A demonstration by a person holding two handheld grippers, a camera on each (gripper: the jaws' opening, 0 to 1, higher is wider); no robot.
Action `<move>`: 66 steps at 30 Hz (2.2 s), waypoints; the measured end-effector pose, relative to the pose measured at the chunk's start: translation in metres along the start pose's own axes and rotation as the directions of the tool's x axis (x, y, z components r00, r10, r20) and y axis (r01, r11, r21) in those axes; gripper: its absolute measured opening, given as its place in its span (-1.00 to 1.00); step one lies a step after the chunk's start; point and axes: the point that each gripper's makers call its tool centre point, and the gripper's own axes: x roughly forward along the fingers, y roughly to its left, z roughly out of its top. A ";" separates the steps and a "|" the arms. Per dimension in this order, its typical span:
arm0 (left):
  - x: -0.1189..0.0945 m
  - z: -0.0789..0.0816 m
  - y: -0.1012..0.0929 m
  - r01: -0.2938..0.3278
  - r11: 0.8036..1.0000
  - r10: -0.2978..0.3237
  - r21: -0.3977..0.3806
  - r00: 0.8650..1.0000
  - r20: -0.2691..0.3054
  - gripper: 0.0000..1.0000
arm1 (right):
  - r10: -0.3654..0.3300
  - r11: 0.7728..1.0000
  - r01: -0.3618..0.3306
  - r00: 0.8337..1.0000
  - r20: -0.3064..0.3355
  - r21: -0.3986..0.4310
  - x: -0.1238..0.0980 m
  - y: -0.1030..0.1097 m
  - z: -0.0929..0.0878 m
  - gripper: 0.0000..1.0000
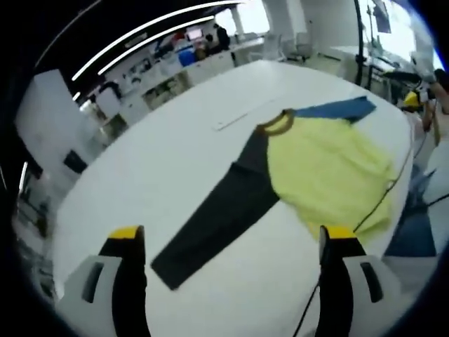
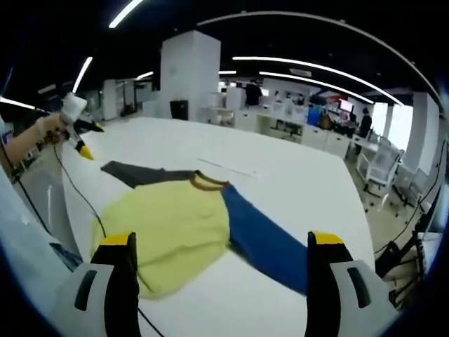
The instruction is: Fold the garment on the visible template until the final outline fits inside the template.
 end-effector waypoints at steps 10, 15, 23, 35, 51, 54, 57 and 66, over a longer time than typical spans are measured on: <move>-0.020 -0.002 -0.016 -0.012 1.000 0.012 -0.020 0.999 0.048 0.99 | -0.002 1.000 0.002 1.000 -0.001 0.004 -0.005 0.008 -0.005 0.99; -0.027 -0.005 -0.028 0.000 0.999 0.002 -0.036 0.998 0.058 0.99 | -0.010 1.000 0.011 1.000 -0.017 0.006 -0.008 0.010 -0.012 0.99; -0.041 -0.006 -0.028 -0.025 0.999 0.027 -0.039 0.998 0.062 0.99 | -0.025 1.000 0.025 0.999 -0.022 0.018 -0.012 0.015 -0.014 0.99; -0.065 -0.023 -0.051 0.031 0.997 -0.024 -0.073 0.996 0.085 0.99 | -0.074 0.997 0.076 0.996 -0.045 0.032 -0.028 0.035 -0.021 0.99; -0.087 -0.061 -0.051 0.081 0.994 -0.074 -0.075 0.993 0.091 0.99 | -0.110 0.994 0.111 0.988 -0.105 0.007 -0.048 0.083 -0.027 0.99; -0.094 -0.059 -0.049 0.079 0.995 -0.072 -0.063 0.992 0.105 0.99 | -0.113 0.993 0.115 0.989 -0.099 0.010 -0.051 0.090 -0.028 0.99; -0.101 -0.054 -0.049 0.075 0.995 -0.067 -0.060 0.989 0.129 0.99 | -0.117 0.993 0.119 0.989 -0.089 0.011 -0.055 0.093 -0.028 0.99; -0.119 -0.041 -0.062 0.043 0.997 -0.030 -0.071 0.984 0.177 0.99 | -0.133 0.991 0.133 0.990 -0.040 0.001 -0.077 0.083 -0.027 0.99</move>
